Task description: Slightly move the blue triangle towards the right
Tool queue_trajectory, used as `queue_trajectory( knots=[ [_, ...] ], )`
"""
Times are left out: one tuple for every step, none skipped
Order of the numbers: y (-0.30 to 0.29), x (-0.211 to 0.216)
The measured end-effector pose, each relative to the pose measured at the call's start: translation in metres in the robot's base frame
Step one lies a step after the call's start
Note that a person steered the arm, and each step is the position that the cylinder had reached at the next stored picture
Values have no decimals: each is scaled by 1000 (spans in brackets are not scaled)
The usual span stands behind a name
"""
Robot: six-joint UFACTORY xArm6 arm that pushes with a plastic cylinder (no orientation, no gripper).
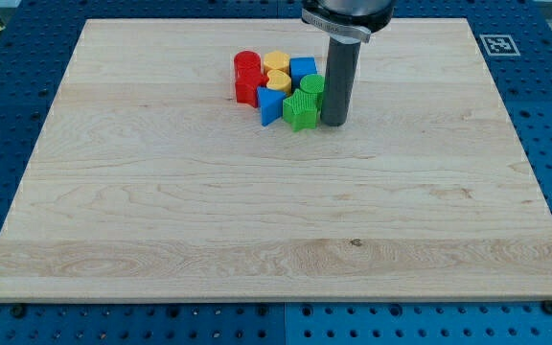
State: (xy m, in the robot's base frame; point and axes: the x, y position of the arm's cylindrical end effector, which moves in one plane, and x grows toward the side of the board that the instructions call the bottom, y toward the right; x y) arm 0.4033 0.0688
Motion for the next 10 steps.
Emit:
queue_trajectory(
  knots=[
    [1,30],
    [-32,65],
    [-99,65],
    [-126,42],
    [-127,16],
    [-127,-3],
    [-123,-16],
    [-110,-22],
    [-93,-23],
    [-78,-23]
  ],
)
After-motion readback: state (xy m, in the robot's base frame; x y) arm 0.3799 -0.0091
